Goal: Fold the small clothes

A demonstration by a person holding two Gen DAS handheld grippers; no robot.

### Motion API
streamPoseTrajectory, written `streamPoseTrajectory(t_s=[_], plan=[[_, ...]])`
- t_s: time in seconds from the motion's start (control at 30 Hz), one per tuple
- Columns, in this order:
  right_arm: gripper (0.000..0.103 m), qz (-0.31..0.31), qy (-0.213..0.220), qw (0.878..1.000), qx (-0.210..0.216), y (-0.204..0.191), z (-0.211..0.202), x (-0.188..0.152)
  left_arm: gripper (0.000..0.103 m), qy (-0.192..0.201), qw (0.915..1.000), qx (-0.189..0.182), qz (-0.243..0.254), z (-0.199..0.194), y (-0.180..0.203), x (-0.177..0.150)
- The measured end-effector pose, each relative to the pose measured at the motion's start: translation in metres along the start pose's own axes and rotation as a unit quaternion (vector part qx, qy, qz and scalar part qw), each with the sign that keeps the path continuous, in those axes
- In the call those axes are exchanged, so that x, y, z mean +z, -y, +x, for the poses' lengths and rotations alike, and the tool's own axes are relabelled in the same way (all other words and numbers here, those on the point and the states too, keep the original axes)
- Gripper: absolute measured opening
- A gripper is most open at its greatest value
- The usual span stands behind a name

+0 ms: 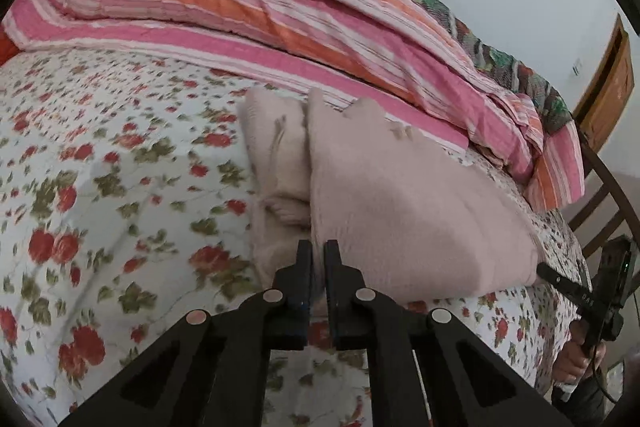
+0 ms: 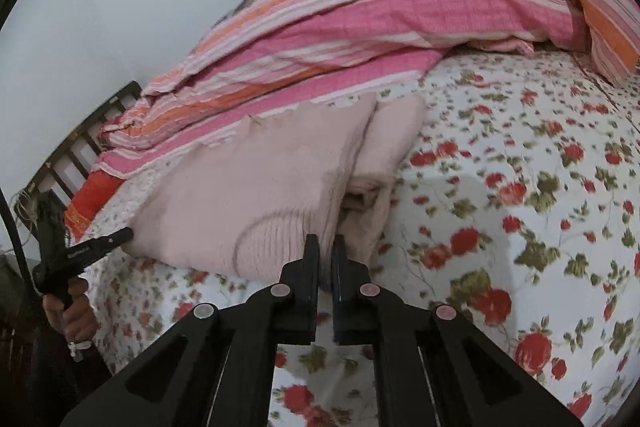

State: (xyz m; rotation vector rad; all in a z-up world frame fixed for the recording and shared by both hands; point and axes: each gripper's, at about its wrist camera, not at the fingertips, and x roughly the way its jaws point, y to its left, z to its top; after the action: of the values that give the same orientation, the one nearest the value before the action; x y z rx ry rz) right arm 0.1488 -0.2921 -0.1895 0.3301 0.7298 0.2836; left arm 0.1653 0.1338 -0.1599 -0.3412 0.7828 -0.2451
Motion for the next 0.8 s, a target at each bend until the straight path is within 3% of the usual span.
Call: streamPoseTrajectory(t_s=[0.07, 0.17, 0.23, 0.43, 0.63, 0.8], plan=[[0.009, 0.0, -0.004, 1.0, -0.012, -0.002, 0.001, -0.001, 0.011, -0.007, 0.9998, 0.001, -0.017, 0.001, -0.005, -0.002], [0.017, -0.016, 0.01, 0.999, -0.03, -0.01, -0.011, -0.002, 0.03, -0.013, 0.9998, -0.007, -0.016, -0.004, -0.007, -0.009], [0.029, -0.034, 0.025, 0.998, -0.038, -0.018, -0.021, -0.002, 0.059, -0.009, 1.0, 0.0, -0.001, -0.011, -0.003, -0.016], [0.033, -0.079, 0.052, 0.994, -0.045, -0.05, -0.031, 0.0, 0.06, 0.01, 0.9987, -0.041, -0.027, -0.02, 0.006, -0.04], [0.033, -0.083, 0.016, 0.996, -0.019, -0.067, -0.015, -0.013, 0.06, 0.014, 0.9905, -0.089, -0.104, -0.004, 0.001, -0.035], [0.051, -0.059, -0.009, 0.998, -0.016, -0.054, -0.01, -0.034, 0.06, 0.018, 0.9893, -0.082, -0.12, 0.009, -0.001, -0.026]])
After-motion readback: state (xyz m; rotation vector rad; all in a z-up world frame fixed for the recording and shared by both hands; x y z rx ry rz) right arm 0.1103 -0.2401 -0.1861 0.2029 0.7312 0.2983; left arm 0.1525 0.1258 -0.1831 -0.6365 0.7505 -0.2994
